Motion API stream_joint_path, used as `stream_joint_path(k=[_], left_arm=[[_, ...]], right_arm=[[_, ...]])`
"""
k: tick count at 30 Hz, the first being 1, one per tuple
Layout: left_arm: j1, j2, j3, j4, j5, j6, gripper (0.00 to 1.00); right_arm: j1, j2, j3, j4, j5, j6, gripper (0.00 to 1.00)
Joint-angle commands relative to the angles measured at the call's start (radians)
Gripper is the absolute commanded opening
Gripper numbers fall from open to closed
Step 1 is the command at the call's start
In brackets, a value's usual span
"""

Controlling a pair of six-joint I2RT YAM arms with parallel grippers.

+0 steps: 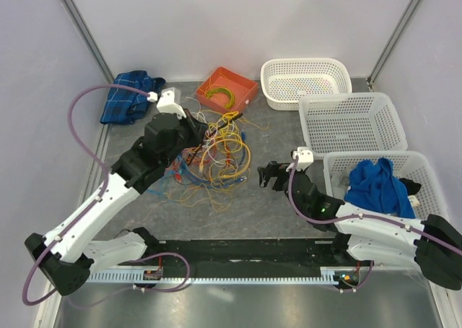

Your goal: Untangle the cables

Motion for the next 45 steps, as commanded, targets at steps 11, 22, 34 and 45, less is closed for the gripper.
stream_joint_path(k=[11, 22, 34, 45], left_arm=[[-0.004, -0.083, 0.162, -0.08, -0.01, 0.245, 0.02], [-0.004, -0.129, 0.136, -0.076, 0.027, 0.271, 0.02], [-0.002, -0.107, 0.142, -0.08, 0.059, 0.255, 0.02], [-0.004, -0.11, 0.134, -0.085, 0.096, 0.228, 0.02]], right_arm=[[-0.001, -0.015, 0.287, 0.095, -0.298, -0.129, 0.98], [0.0, 0.129, 0.38, 0.177, -0.491, -0.166, 0.88], [0.071, 0.198, 0.445, 0.181, -0.562, -0.29, 0.86], [0.088, 0.349, 0.534, 0.203, -0.407, -0.366, 0.69]])
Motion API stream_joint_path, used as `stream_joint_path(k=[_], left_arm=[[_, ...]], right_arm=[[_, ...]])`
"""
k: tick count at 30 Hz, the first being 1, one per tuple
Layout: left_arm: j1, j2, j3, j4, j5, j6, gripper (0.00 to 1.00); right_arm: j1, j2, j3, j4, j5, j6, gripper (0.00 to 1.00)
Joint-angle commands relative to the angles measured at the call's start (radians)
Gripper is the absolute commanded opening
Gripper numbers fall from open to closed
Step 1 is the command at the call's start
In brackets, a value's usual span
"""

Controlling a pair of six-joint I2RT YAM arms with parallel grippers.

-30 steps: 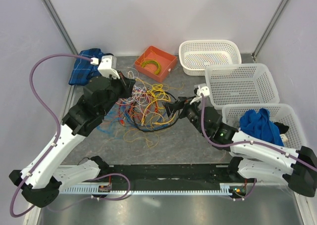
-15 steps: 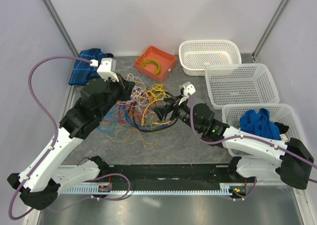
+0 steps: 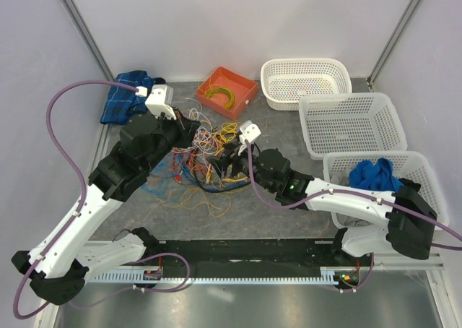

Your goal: Untangle the cables

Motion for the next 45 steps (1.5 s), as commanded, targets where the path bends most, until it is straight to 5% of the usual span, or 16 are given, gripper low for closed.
stream_joint_path(k=[1, 4, 10, 16, 20, 27, 37, 45], left_arm=[[-0.003, -0.008, 0.011, 0.009, 0.024, 0.001, 0.02], [-0.003, -0.009, 0.001, 0.004, -0.003, 0.006, 0.02], [-0.001, -0.014, -0.012, 0.004, -0.037, 0.007, 0.06], [-0.001, -0.019, -0.043, 0.004, -0.097, 0.0, 0.46], [-0.001, -0.028, -0.057, -0.007, -0.161, -0.039, 0.99], [-0.001, -0.104, -0.129, 0.088, -0.226, -0.031, 1.0], [-0.005, -0.252, -0.624, 0.884, 0.32, 0.13, 1.0], [-0.011, -0.223, -0.635, 1.016, 0.339, 0.187, 1.0]], right_arm=[[0.0, 0.032, 0.063, 0.051, 0.059, -0.021, 0.52], [0.0, -0.006, 0.049, 0.046, 0.092, -0.015, 0.27], [0.002, -0.118, 0.058, -0.041, 0.148, -0.023, 0.0], [0.0, -0.244, 0.084, -0.127, 0.165, -0.003, 0.0], [0.002, -0.293, 0.132, -0.207, 0.189, 0.002, 0.0], [0.0, -0.307, 0.208, -0.296, 0.269, 0.012, 0.0], [-0.001, -0.235, 0.414, -0.511, 0.375, 0.174, 0.0], [-0.001, -0.206, 0.48, -0.581, 0.37, 0.221, 0.0]])
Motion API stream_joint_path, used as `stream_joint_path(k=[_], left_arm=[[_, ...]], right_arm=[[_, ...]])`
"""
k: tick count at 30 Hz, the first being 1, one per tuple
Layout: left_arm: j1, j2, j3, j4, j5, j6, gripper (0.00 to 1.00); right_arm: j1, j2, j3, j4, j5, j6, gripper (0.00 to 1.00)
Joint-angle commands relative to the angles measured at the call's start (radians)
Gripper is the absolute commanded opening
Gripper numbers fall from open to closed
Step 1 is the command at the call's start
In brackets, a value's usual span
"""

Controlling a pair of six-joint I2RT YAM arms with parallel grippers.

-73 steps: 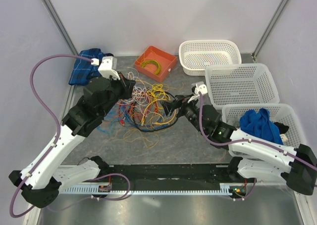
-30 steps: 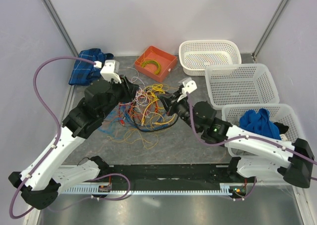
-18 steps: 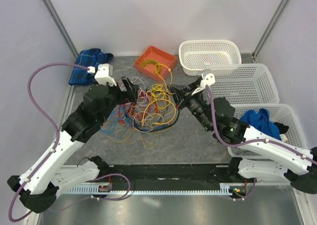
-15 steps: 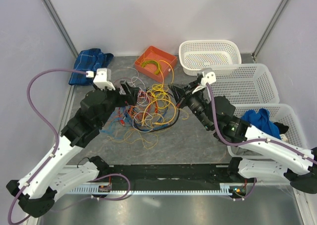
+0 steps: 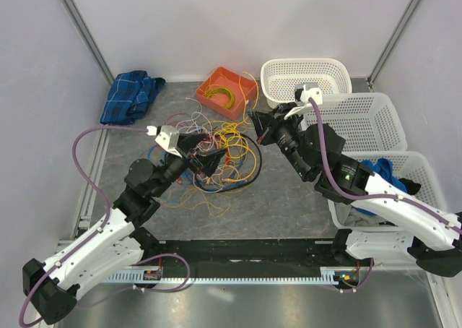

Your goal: Untangle the cables

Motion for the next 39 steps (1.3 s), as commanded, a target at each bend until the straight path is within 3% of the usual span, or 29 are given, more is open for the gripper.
stream_joint_path(k=[1, 16, 19, 24, 25, 27, 28, 29, 32, 33, 34, 35, 36, 37, 39], left_arm=[[-0.007, 0.018, 0.023, 0.235, 0.029, 0.074, 1.0], [-0.051, 0.278, 0.13, 0.286, 0.13, 0.163, 0.88], [-0.053, 0.313, 0.155, 0.263, 0.118, 0.177, 0.78], [-0.053, 0.358, 0.193, 0.189, 0.084, 0.197, 0.48], [-0.053, 0.364, 0.198, 0.189, 0.078, 0.195, 0.37], [-0.053, 0.365, 0.199, 0.196, 0.063, 0.192, 0.24], [-0.053, 0.364, 0.207, 0.196, 0.054, 0.192, 0.08], [-0.053, 0.359, 0.208, 0.194, 0.044, 0.192, 0.02], [-0.053, 0.339, 0.224, 0.163, -0.002, 0.186, 0.02], [-0.051, 0.338, 0.254, 0.113, -0.047, 0.159, 0.02], [-0.051, 0.339, 0.282, 0.063, -0.071, 0.137, 0.02], [-0.051, 0.344, 0.317, 0.009, -0.121, 0.116, 0.02], [-0.05, 0.373, 0.41, -0.051, -0.19, 0.078, 0.02], [-0.044, 0.393, 0.464, -0.193, -0.21, 0.064, 0.02], [-0.035, 0.475, 0.629, -0.309, -0.232, 0.042, 0.02]], right_arm=[[-0.001, 0.017, 0.05, -0.052, 0.012, 0.047, 0.0], [0.001, 0.001, 0.056, -0.081, -0.031, 0.066, 0.0], [0.001, -0.006, 0.056, -0.081, -0.032, 0.067, 0.0], [-0.001, -0.019, 0.056, -0.084, -0.038, 0.07, 0.0], [-0.001, -0.023, 0.055, -0.084, -0.038, 0.069, 0.0], [-0.001, -0.025, 0.052, -0.084, -0.038, 0.072, 0.0], [-0.001, -0.028, 0.05, -0.085, -0.038, 0.07, 0.0], [-0.001, -0.029, 0.046, -0.087, -0.035, 0.069, 0.0], [-0.001, -0.043, 0.026, -0.085, -0.02, 0.056, 0.0], [-0.001, -0.055, 0.018, -0.082, -0.018, 0.052, 0.09], [-0.001, -0.06, 0.007, -0.078, -0.017, 0.035, 0.28], [-0.001, -0.066, -0.014, -0.075, -0.015, 0.03, 0.63], [-0.001, -0.078, -0.025, -0.076, -0.009, 0.027, 0.8], [-0.001, -0.084, -0.039, -0.076, 0.014, 0.023, 0.92], [-0.001, -0.109, -0.085, -0.073, 0.047, 0.021, 0.98]])
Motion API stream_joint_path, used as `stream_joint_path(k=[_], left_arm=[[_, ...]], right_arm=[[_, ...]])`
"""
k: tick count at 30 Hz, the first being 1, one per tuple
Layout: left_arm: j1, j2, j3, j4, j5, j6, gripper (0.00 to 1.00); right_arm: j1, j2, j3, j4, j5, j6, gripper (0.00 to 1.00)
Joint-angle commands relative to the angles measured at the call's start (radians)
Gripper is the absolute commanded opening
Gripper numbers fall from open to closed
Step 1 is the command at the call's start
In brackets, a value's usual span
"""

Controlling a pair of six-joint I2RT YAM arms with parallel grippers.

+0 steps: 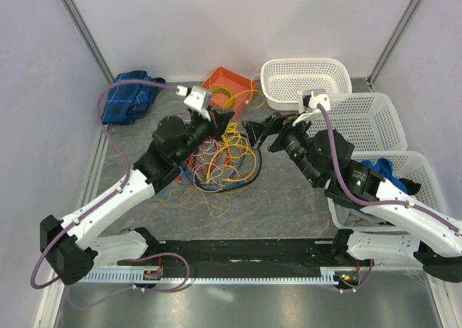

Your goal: Untangle the cables

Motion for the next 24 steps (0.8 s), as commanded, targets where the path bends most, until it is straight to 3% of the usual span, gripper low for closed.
stream_joint_path(k=[1, 7, 24], left_arm=[[0.022, 0.112, 0.31, -0.351, -0.141, -0.082, 0.02], [0.066, 0.359, 0.664, -0.6, -0.144, -0.125, 0.02], [0.273, 0.939, 1.188, -0.611, -0.05, -0.191, 0.02]], right_arm=[[-0.001, -0.057, -0.092, 0.022, 0.079, -0.023, 0.98], [0.002, -0.117, -0.225, 0.03, 0.12, -0.022, 0.98], [0.002, -0.34, -0.736, 0.205, 0.182, 0.017, 0.98]])
